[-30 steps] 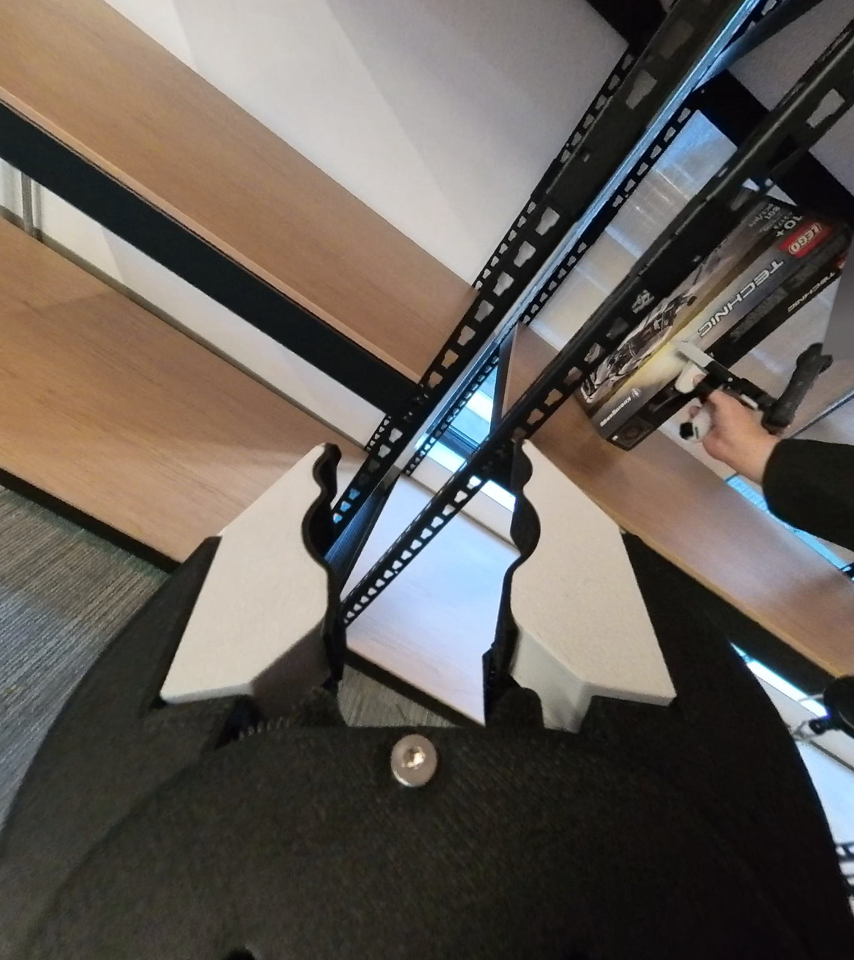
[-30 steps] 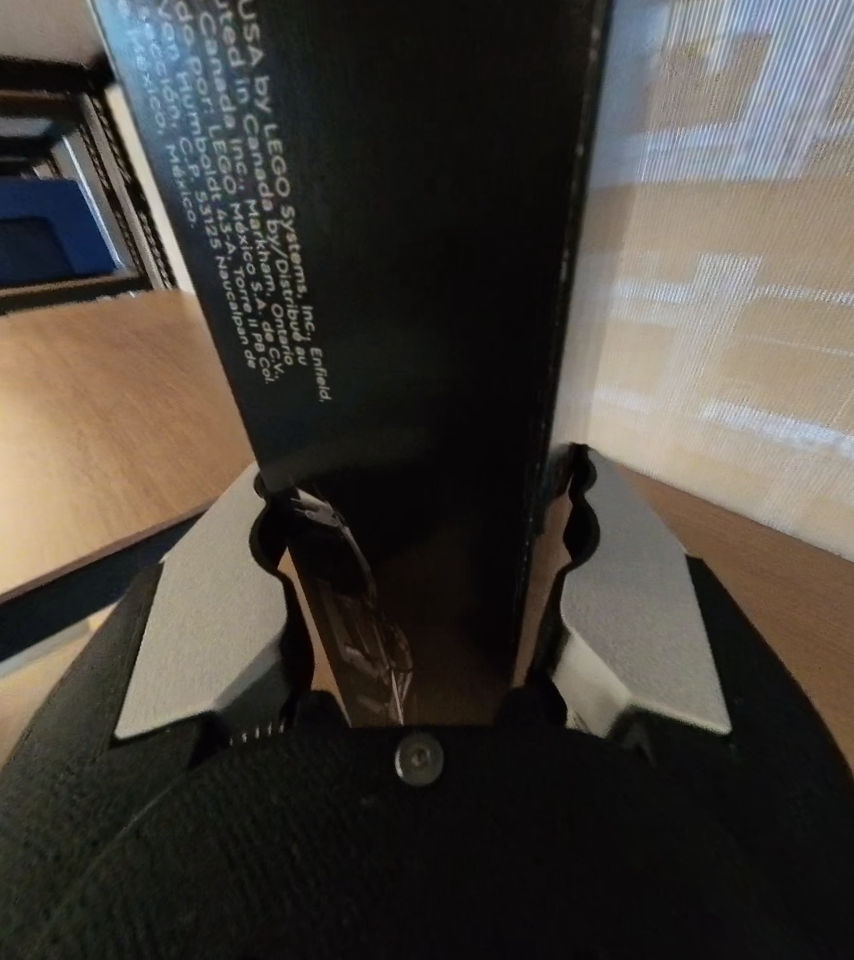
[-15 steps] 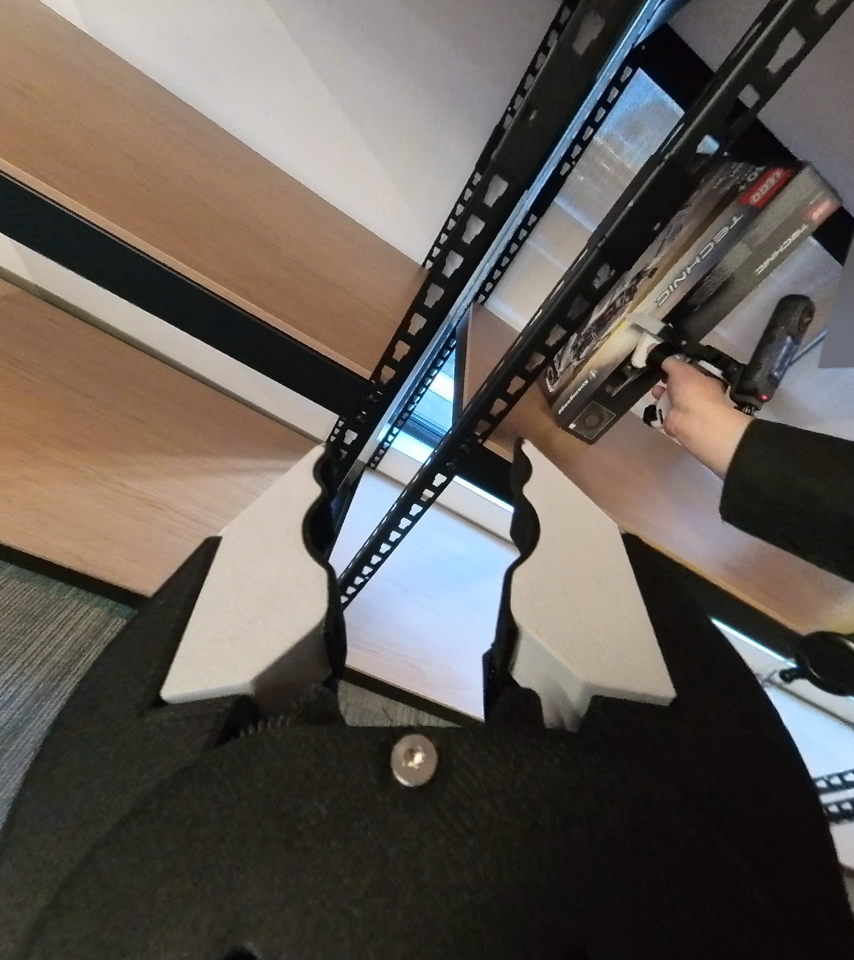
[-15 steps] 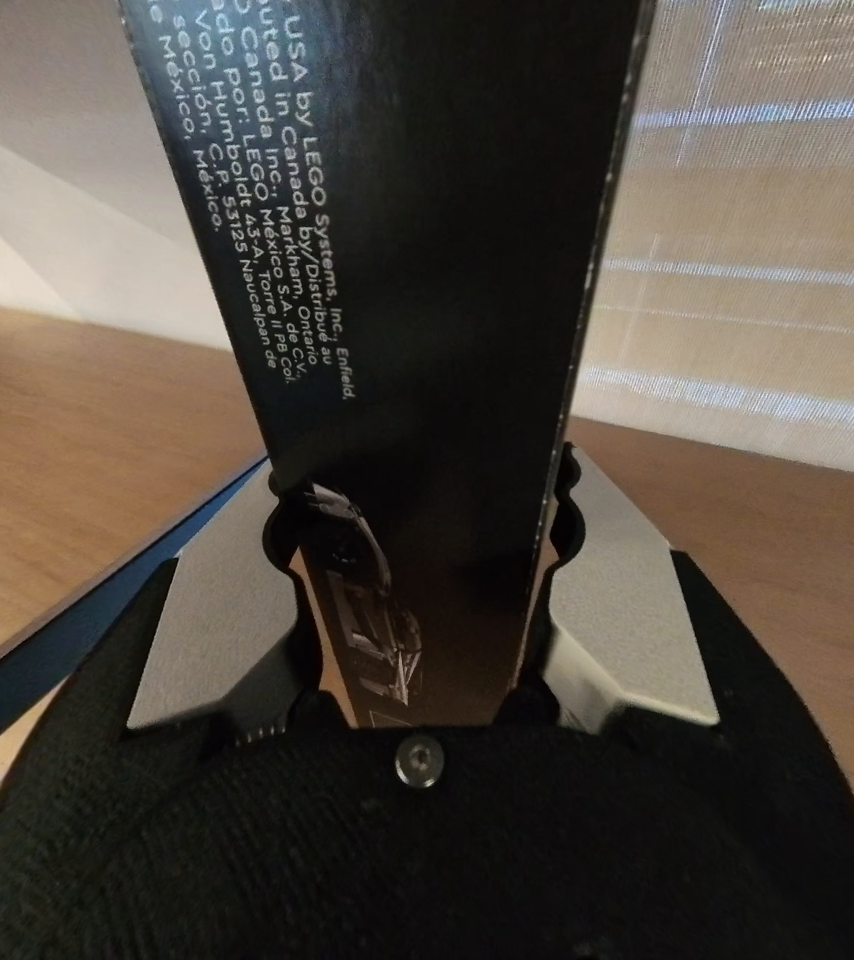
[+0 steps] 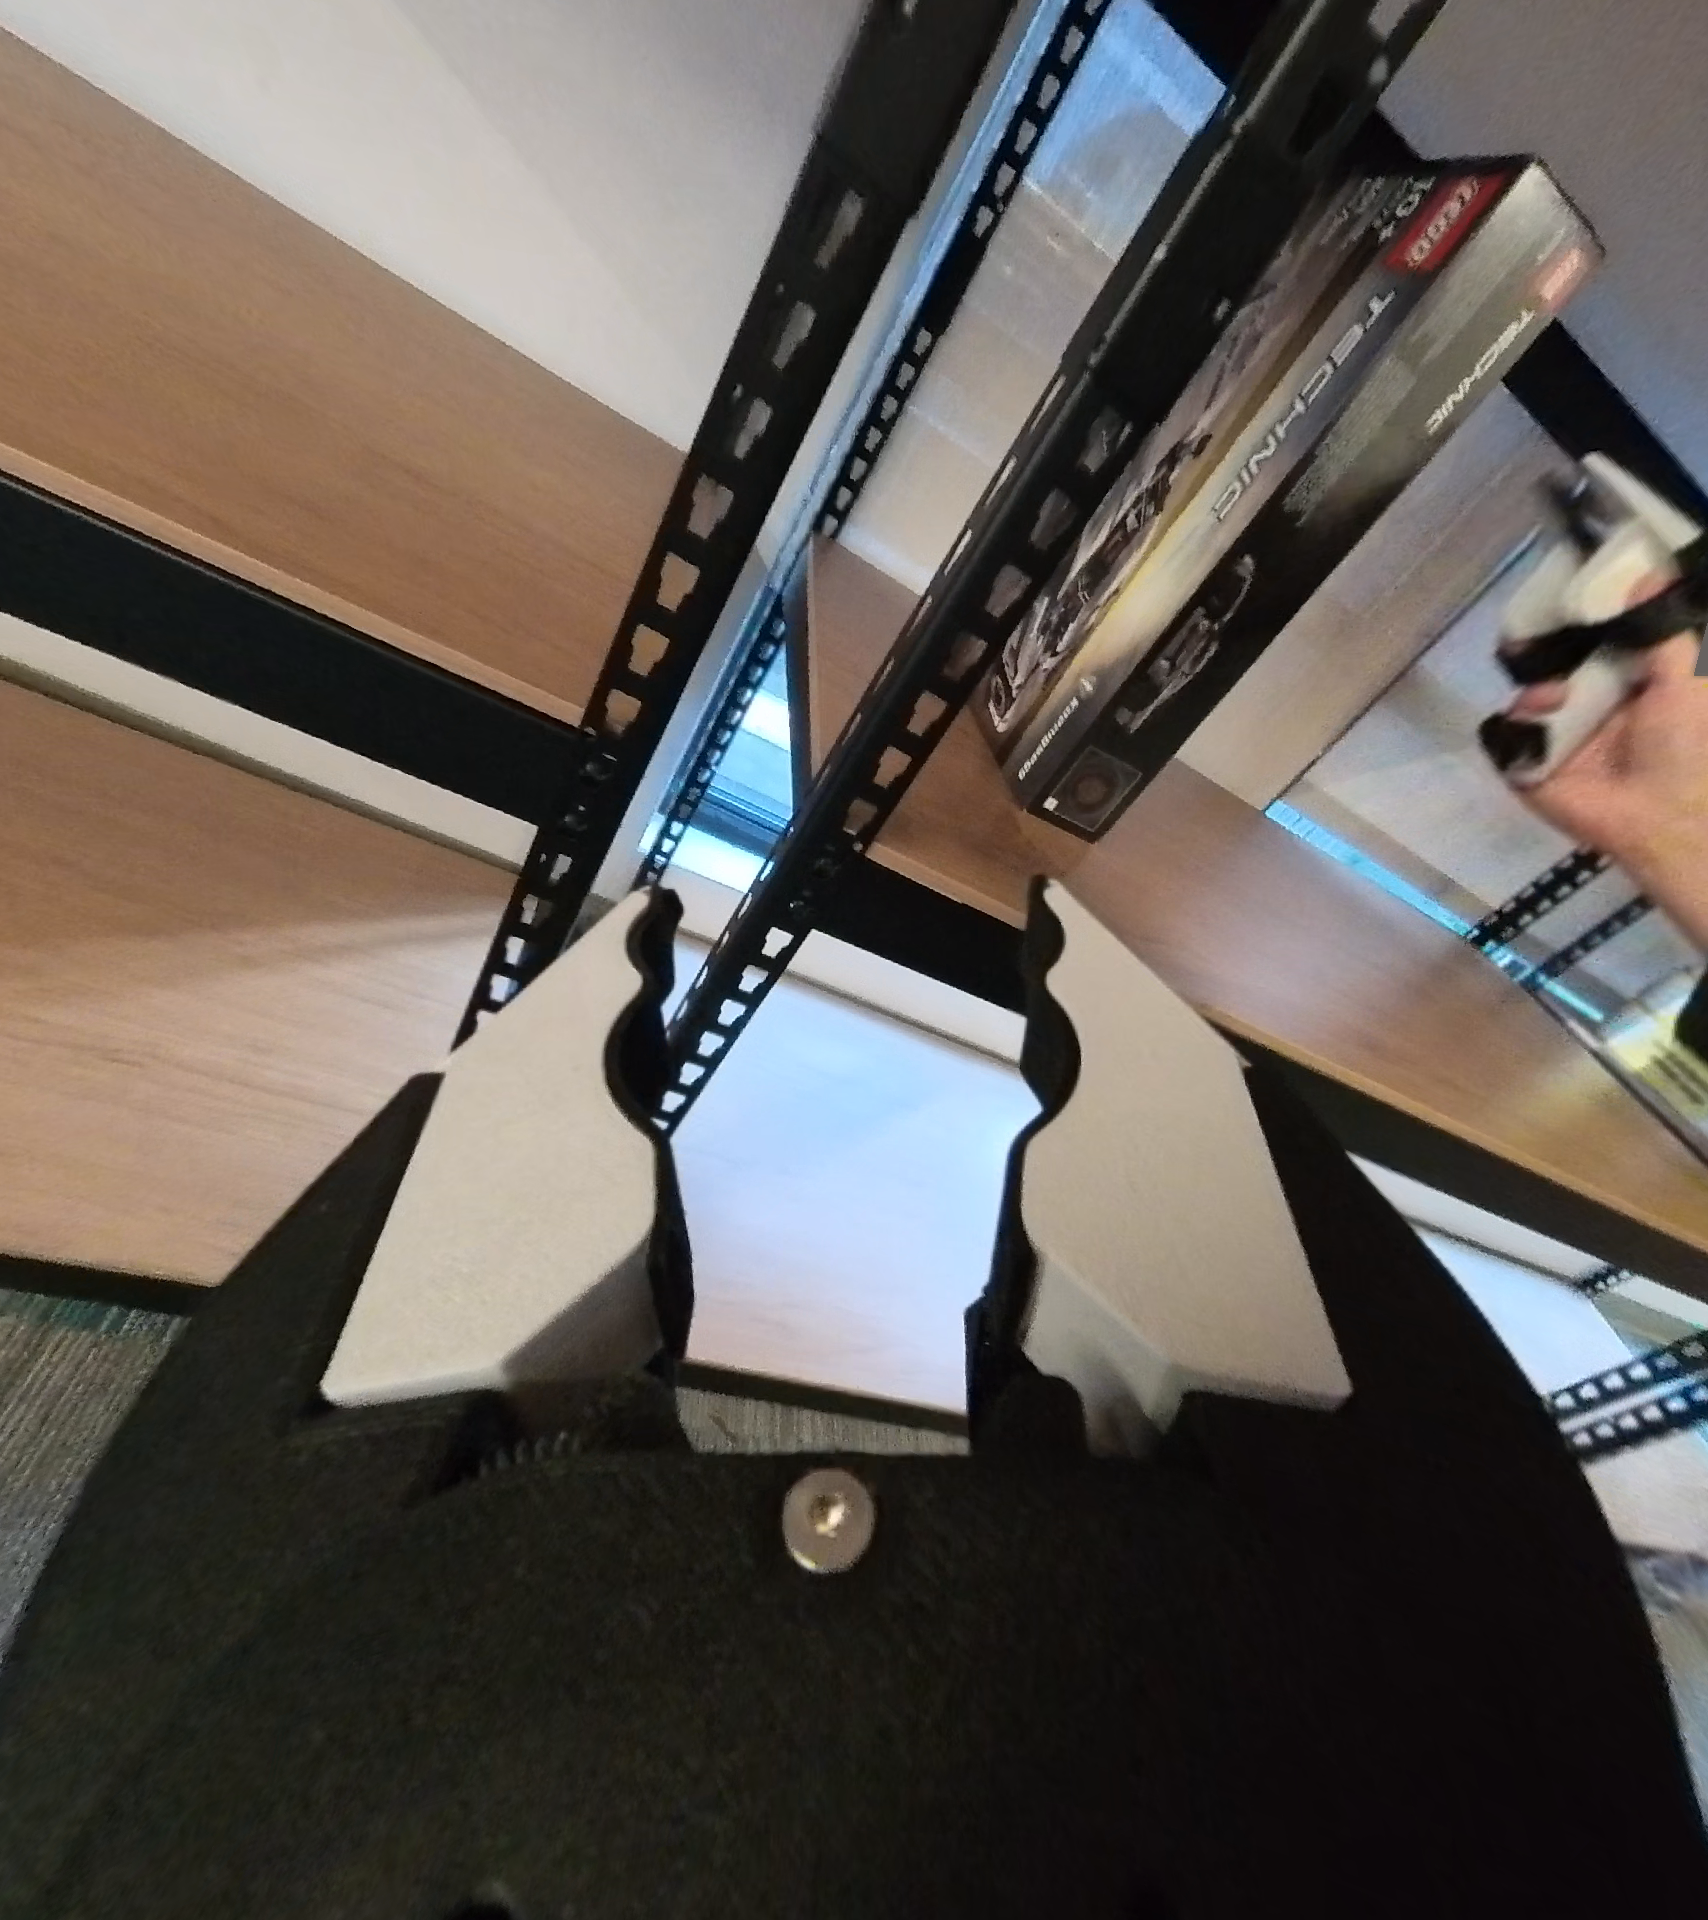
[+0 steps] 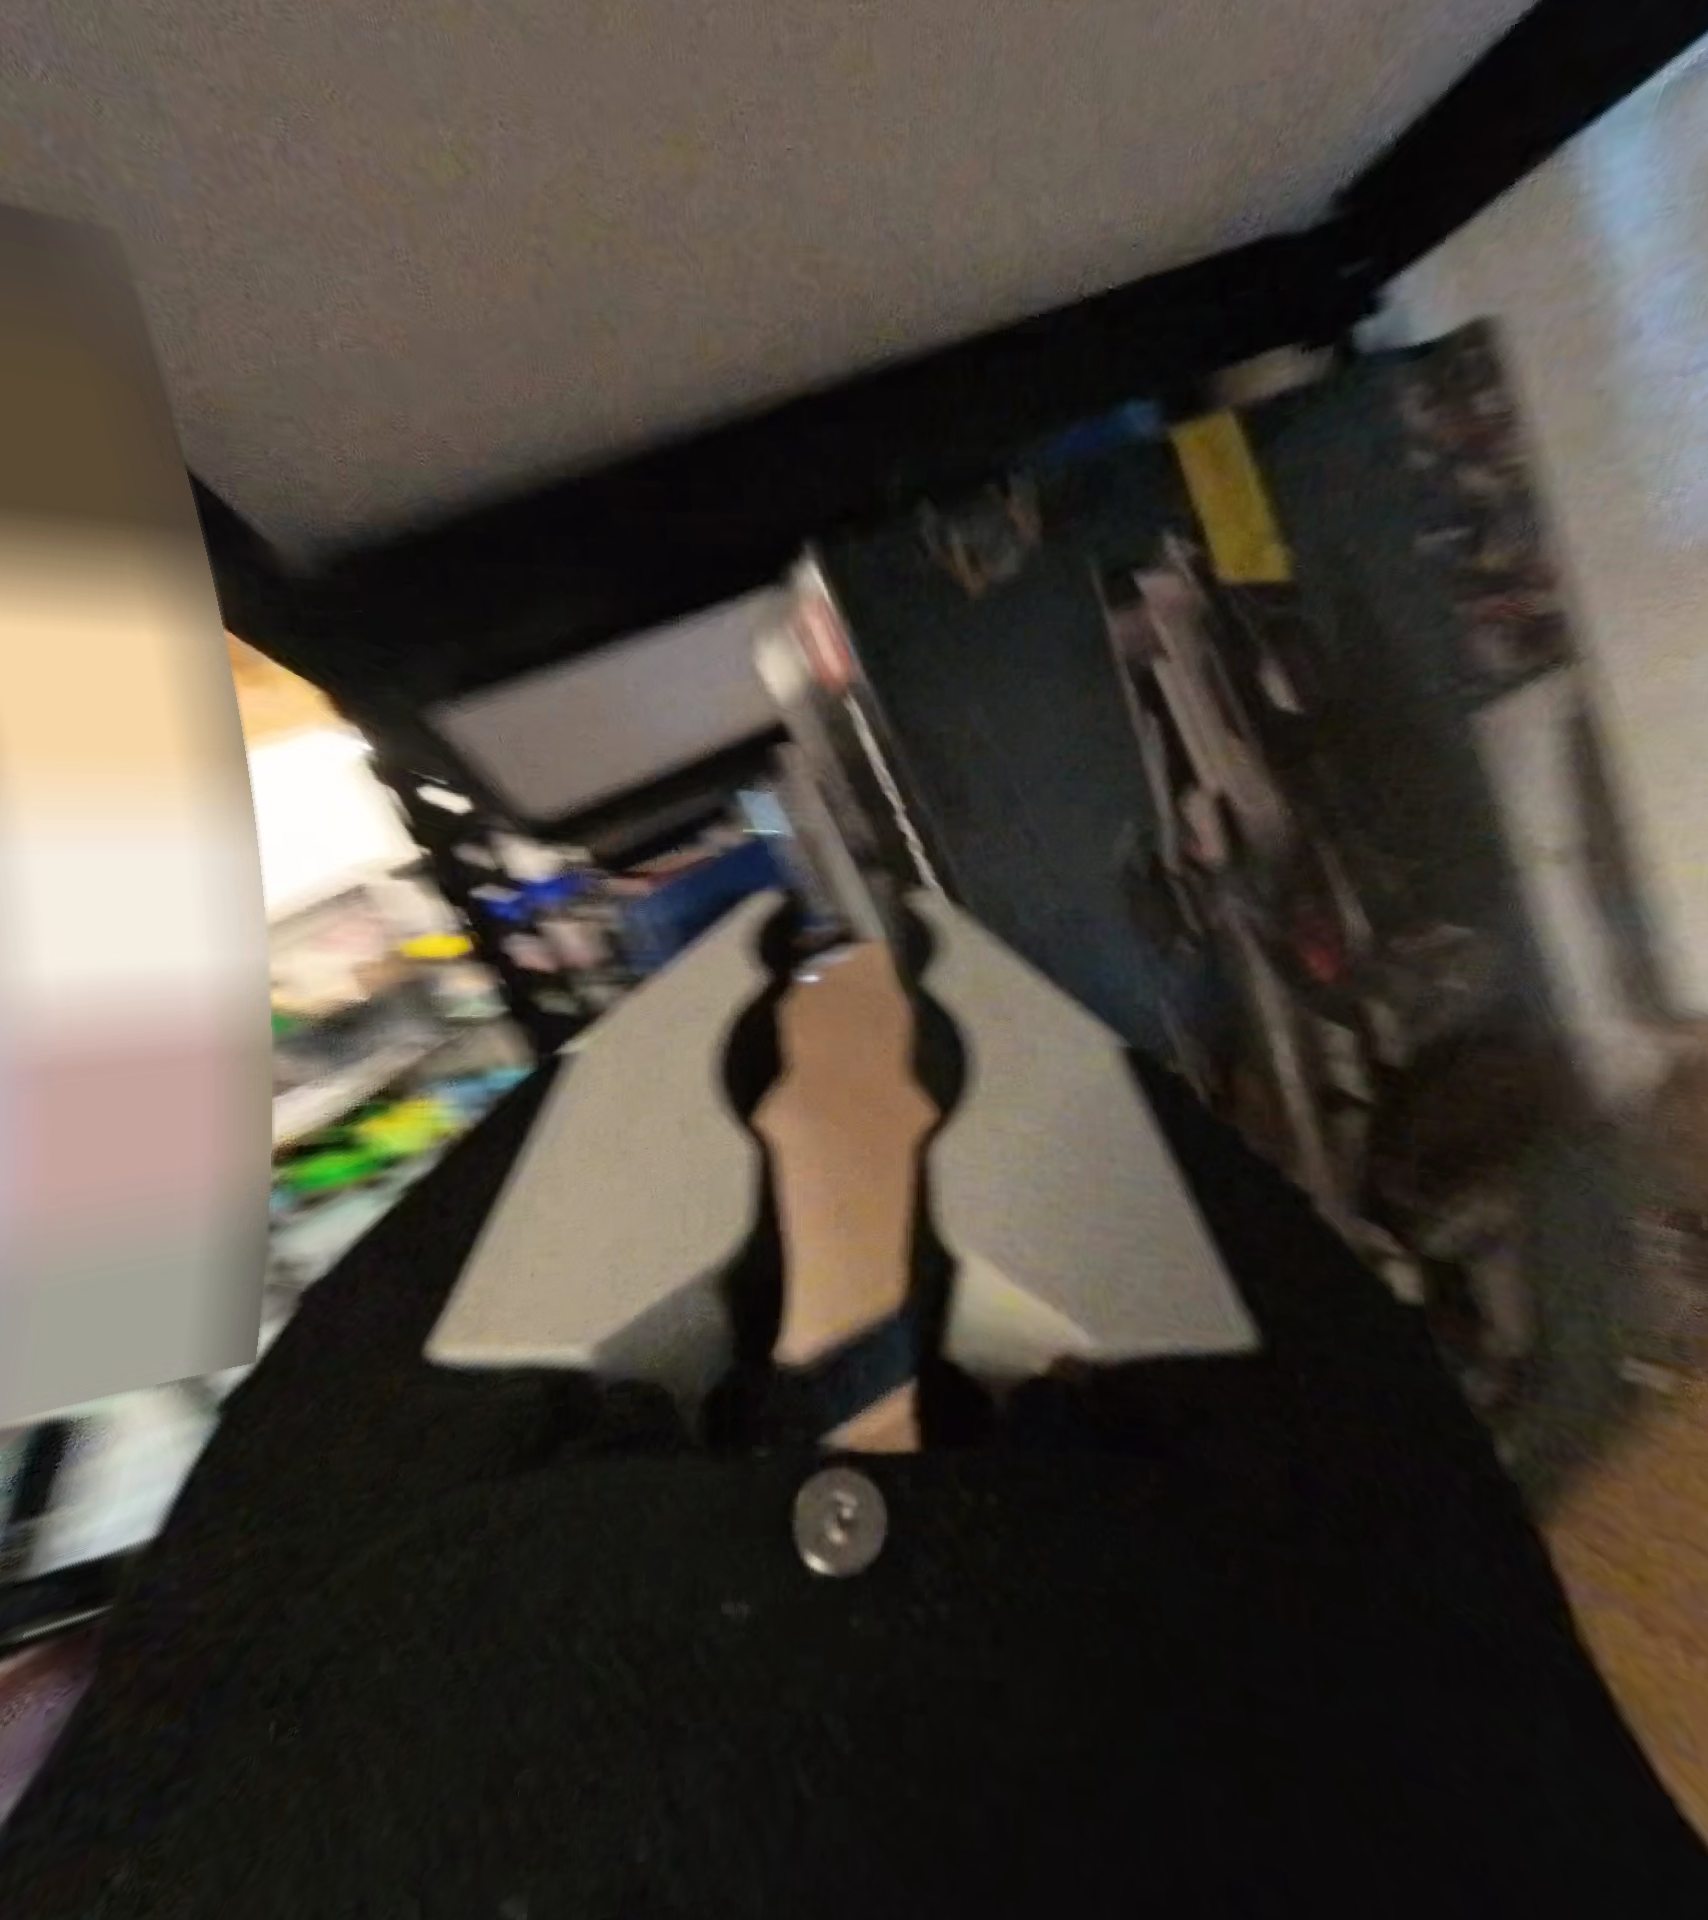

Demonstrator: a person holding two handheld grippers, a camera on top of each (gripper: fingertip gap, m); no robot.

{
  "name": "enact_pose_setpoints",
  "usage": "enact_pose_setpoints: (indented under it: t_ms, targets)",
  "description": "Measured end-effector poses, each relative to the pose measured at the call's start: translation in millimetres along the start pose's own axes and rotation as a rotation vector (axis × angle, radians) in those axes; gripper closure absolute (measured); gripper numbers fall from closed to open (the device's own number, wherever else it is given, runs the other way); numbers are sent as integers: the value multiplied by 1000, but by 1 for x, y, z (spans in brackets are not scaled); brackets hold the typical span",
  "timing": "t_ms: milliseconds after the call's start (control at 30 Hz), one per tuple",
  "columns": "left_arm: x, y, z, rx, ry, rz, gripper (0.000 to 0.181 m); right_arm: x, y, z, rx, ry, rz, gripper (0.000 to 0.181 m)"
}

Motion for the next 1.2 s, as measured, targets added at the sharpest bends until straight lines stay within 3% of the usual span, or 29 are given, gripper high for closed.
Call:
enact_pose_setpoints:
  t_ms: [33,100,133,233,400,500,633,967,1200]
  targets:
    - [-3,3,1,-4,10,-11,115,5,-19,6,-95,-102,-10,181]
    - [-8,7,4,-18,33,-37,117,1,-48,36,-256,-114,-43,181]
    - [-11,10,6,-28,43,-56,117,-6,-65,45,-338,-189,-35,181]
    - [-16,16,12,-66,73,-120,117,-39,-104,78,-675,-254,-105,181]
    - [-15,25,16,-85,86,-191,116,-99,-117,99,-992,-233,-384,181]
    - [-10,29,16,-97,82,-217,116,-123,-118,107,-938,-93,-479,181]
    - [-3,34,15,-81,71,-229,116,-146,-132,106,-958,-58,-526,181]
    - [7,46,9,-32,53,-214,116,-177,-111,99,-902,178,-821,181]
    - [12,46,5,-18,37,-198,116,-187,-105,89,-966,110,-909,181]
Point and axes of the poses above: each gripper's, where its closed fingertips meet, x back along the fingers, y out of its underside, z = x × y across the jaws, the point moved 6 cm from there along x, back along the fingers, and after that the axes turned 3 degrees about -z, right-handed, at the moved point
